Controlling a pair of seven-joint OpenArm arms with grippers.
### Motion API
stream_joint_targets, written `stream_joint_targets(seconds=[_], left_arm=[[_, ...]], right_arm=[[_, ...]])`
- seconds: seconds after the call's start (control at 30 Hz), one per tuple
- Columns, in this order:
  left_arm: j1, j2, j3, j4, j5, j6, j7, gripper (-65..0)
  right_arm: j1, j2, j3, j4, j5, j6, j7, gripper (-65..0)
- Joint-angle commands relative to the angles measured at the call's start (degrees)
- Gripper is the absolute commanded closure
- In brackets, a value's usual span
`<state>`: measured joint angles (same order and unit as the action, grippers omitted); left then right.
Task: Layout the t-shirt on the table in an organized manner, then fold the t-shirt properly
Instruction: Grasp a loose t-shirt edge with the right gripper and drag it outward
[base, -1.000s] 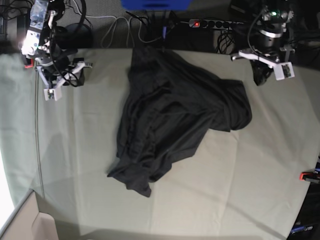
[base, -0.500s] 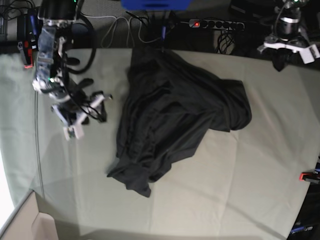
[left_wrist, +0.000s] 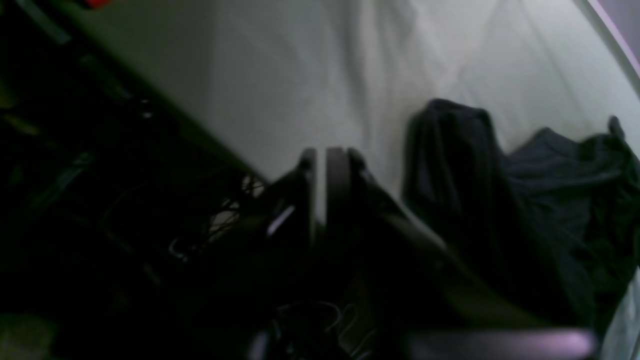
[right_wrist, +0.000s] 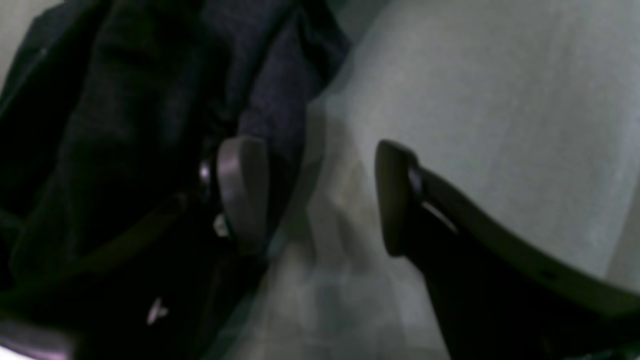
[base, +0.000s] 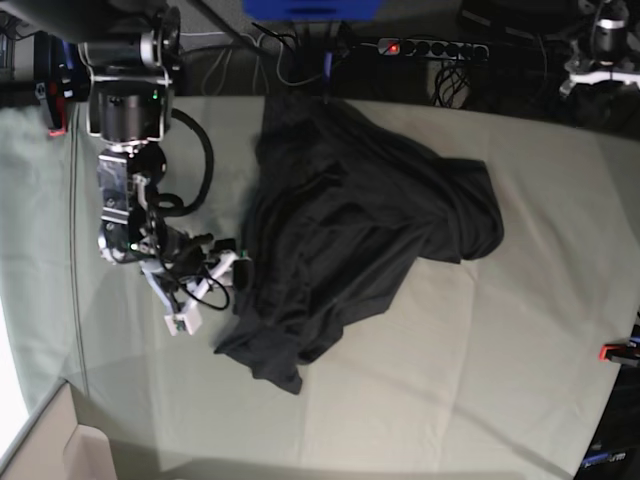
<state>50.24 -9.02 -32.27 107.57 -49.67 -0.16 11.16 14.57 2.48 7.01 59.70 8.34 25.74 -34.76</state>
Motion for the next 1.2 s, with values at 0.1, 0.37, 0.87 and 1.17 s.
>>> stream_joint_targets(seconds=[0.1,0.37,0.87,1.17], left_arm=[[1.3,1.9,-2.8,0.3,-2.0,-0.1,-1.2,-8.5],[1.0,5.0,-4.6,0.4,-1.7,-0.1,-1.2,-8.5],[0.4,5.3,-4.7,0.4,-1.9,-0.1,-1.3,-8.4],[-2.2,5.2,-4.3,0.9,-2.0,-0.1,-1.2,-8.5]], right_arm=[[1.3,-1.6,0.1,1.2,0.8,0.5,1.1,-34.4],[1.7,-2.7,0.0,0.9,0.8,0.6,1.1,-31.9],[1.7,3.0,0.5,1.5,0.8,0.6,3.5,0.0],[3.4,8.6,11.6,8.1,0.8,0.6,3.5,0.0]])
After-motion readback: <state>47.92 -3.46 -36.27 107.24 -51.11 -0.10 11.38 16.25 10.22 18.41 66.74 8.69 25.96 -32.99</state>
